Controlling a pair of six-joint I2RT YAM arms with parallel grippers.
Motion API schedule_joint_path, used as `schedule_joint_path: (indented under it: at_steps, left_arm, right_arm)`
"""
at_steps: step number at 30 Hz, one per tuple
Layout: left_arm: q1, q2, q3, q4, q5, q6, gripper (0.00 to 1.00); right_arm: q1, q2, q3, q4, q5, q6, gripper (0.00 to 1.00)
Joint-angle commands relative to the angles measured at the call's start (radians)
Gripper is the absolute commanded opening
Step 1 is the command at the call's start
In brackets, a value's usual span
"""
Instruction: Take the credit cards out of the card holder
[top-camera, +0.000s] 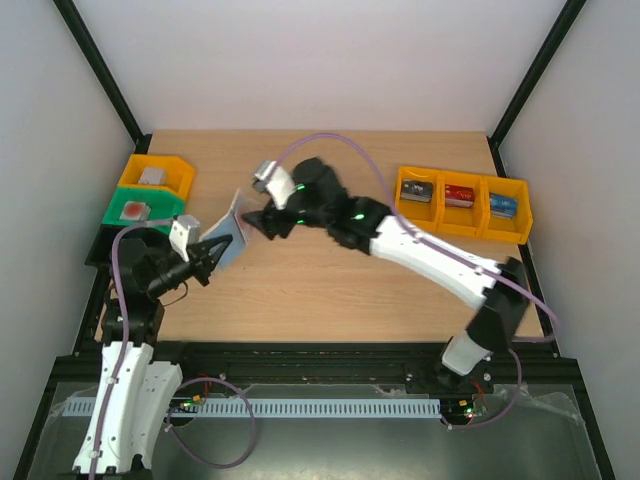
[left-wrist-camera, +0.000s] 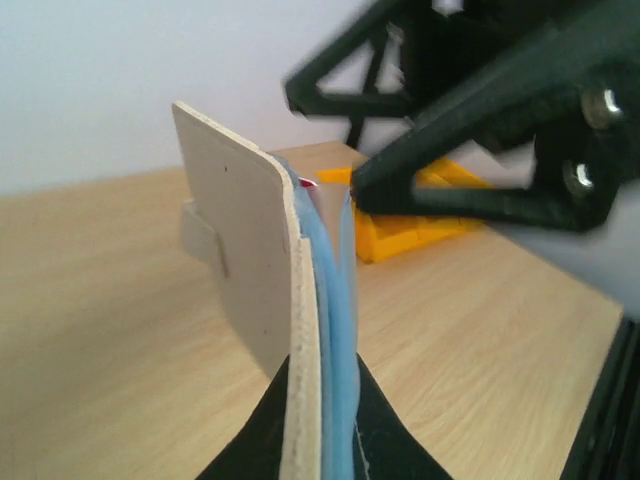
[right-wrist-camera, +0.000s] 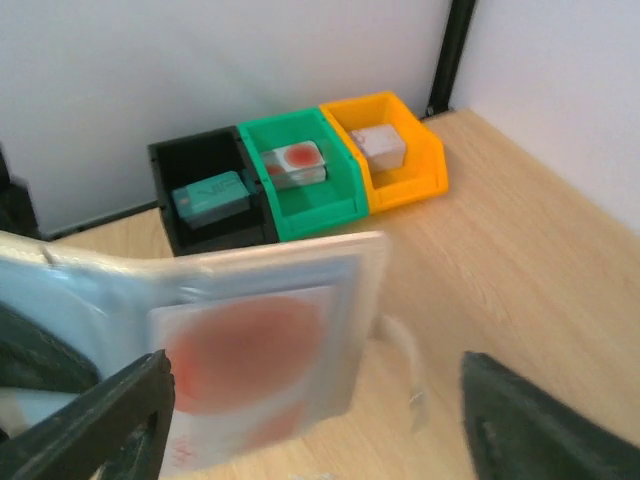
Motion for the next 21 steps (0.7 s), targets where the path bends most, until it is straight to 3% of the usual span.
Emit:
schedule_joint_path:
  at_steps: [1, 2, 6, 13, 21]
  left_arm:
    - [0.003, -0.022, 0.115, -0.158, 0.264, 0.402, 0.02]
    - [0.002, -0.022, 0.129, -0.189, 0.296, 0.438, 0.02]
    - [-0.001, -0.031, 0.16, -0.209, 0.4, 0.468, 0.02]
    - [-0.001, -0.032, 0.156, -0.007, 0.351, 0.217, 0.02]
    - [-0.001, -0.029, 0.158, -0.003, 0.289, 0.182, 0.02]
  right_arm:
    - [-0.115, -0.212, -0.117, 0.008, -0.457, -0.167, 0.92]
    - [-0.143, -0.233, -0.137, -0.003, -0.512, -0.184, 1.0]
    - [-0.232, -0.268, -0.16, -0.078, -0.67, -0.241, 0.99]
    - [-0.241, -0.232, -0.127, -0.21, -0.868, -0.332, 0.99]
    - [-0.242, -0.232, -0.06, -0.476, -0.841, -0.516, 0.99]
